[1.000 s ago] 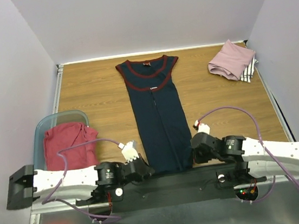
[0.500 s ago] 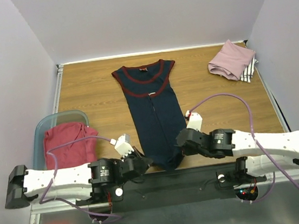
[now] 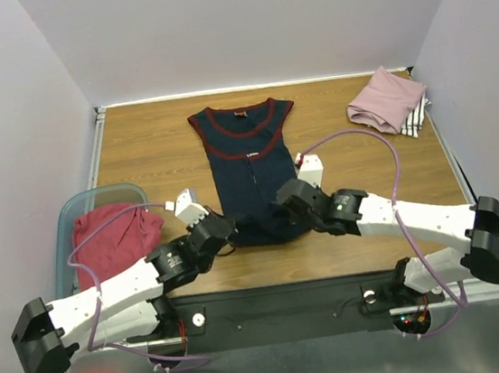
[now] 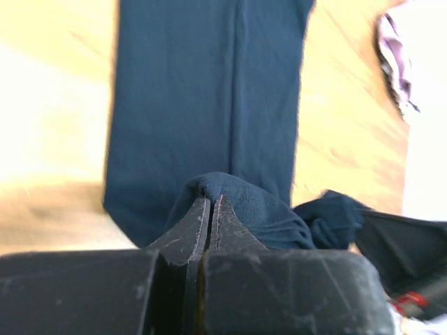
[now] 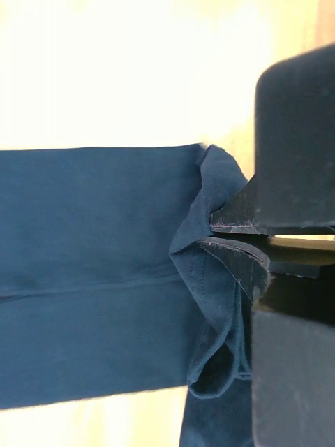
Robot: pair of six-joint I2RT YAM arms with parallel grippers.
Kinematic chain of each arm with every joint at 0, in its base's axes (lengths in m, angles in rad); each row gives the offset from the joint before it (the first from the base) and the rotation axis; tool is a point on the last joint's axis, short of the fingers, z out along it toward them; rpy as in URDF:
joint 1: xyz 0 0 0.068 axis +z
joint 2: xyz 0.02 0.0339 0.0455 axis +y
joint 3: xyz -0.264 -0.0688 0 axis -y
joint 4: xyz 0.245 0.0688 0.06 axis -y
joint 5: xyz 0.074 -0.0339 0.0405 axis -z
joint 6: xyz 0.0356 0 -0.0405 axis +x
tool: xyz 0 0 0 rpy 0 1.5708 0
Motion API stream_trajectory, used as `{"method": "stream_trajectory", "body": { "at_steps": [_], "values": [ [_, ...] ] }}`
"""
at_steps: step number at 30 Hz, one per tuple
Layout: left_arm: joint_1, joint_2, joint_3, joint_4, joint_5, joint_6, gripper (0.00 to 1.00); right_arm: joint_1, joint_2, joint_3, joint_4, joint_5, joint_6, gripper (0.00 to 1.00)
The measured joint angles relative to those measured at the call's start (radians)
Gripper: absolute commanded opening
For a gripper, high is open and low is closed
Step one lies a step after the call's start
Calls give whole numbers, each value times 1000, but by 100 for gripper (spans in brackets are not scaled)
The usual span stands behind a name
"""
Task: Fold and stack the tank tops
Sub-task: Fold the tank top
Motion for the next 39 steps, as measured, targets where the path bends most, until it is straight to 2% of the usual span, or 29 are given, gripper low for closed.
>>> {"method": "stream_trajectory", "body": {
  "at_steps": [9, 14, 16, 17, 18, 20, 21, 22, 24, 25, 29, 33, 37, 39],
  "values": [
    [261, 203, 112, 162, 44, 208, 0, -198, 157, 169, 145, -31, -178, 0],
    [422, 342, 191, 269, 120, 312, 0, -296, 281, 264, 225, -92, -250, 0],
    [478, 424, 229, 319, 166, 353, 0, -332, 336, 302, 252, -118, -276, 4],
    [504, 474, 248, 351, 185, 369, 5, -346, 370, 322, 270, -132, -284, 8],
    [535, 533, 264, 383, 210, 387, 25, -369, 411, 346, 282, -152, -294, 23],
    [575, 616, 285, 427, 259, 407, 41, -399, 486, 395, 303, -182, -312, 42],
    [596, 668, 293, 452, 288, 424, 49, -412, 522, 415, 315, -197, -315, 59],
    [610, 700, 298, 469, 317, 434, 58, -424, 556, 438, 317, -211, -327, 67],
    [641, 764, 311, 494, 367, 456, 63, -443, 608, 463, 325, -237, -340, 80],
    [652, 787, 317, 504, 391, 469, 68, -452, 624, 467, 326, -247, -349, 82],
    [668, 795, 322, 521, 435, 503, 69, -463, 621, 468, 323, -252, -367, 84],
    [667, 725, 330, 526, 450, 523, 68, -462, 570, 464, 325, -264, -372, 82],
    [666, 621, 337, 499, 438, 511, 60, -461, 451, 384, 344, -306, -354, 79],
    [660, 578, 335, 491, 434, 496, 52, -456, 398, 330, 351, -321, -336, 74]
  ]
}}
